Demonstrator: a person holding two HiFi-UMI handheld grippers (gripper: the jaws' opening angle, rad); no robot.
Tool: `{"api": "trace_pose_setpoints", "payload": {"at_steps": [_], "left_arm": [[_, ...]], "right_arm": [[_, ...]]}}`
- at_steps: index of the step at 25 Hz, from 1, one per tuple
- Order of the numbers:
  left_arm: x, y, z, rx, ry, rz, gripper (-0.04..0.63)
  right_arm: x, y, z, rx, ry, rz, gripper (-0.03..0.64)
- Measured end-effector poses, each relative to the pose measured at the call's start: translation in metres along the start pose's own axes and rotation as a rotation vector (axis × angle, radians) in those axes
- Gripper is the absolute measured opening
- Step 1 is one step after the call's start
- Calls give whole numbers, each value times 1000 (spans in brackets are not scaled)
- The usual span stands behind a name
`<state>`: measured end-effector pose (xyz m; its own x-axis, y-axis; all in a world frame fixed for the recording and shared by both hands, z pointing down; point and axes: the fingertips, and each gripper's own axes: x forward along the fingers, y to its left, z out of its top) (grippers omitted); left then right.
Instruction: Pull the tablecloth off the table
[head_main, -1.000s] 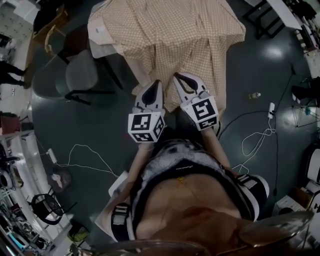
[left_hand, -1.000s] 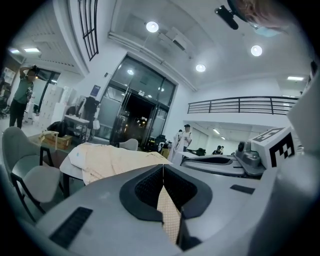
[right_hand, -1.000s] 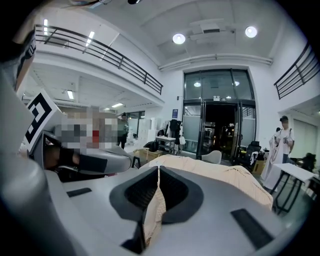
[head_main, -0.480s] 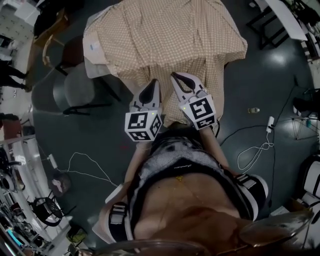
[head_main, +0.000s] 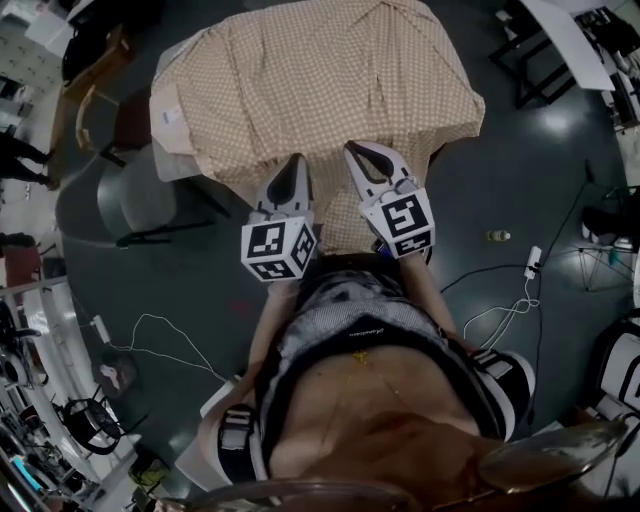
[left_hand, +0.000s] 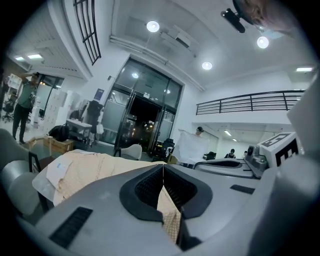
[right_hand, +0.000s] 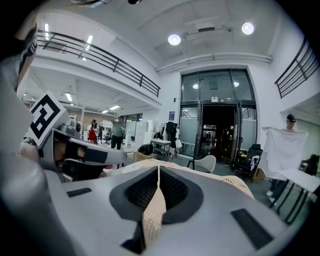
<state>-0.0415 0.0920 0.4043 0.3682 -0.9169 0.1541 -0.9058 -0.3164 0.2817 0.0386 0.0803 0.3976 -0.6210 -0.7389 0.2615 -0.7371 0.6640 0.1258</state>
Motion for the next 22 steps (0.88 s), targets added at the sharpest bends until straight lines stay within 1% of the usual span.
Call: {"api": "trace_pose_setpoints", "payload": {"at_steps": [5, 7, 9, 15, 19, 22], "left_arm": [[10, 22, 5, -17, -1, 55, 9], [15, 33, 6, -27, 2, 62, 9], [22, 43, 9, -29, 9, 51, 9], [63, 70, 20, -26, 34, -42, 9], [94, 78, 30, -11, 56, -124, 9], [115, 88, 34, -10, 69, -168, 9]], "right_arm": [[14, -18, -2, 9, 8, -5, 66], [25, -19, -1, 11, 13, -4, 66], [38, -18, 2, 12, 18, -10, 65], [84, -22, 9, 27, 36, -62, 66], [113, -34, 18, 26, 46, -105, 64], [136, -44, 21, 29, 55, -131, 65]]}}
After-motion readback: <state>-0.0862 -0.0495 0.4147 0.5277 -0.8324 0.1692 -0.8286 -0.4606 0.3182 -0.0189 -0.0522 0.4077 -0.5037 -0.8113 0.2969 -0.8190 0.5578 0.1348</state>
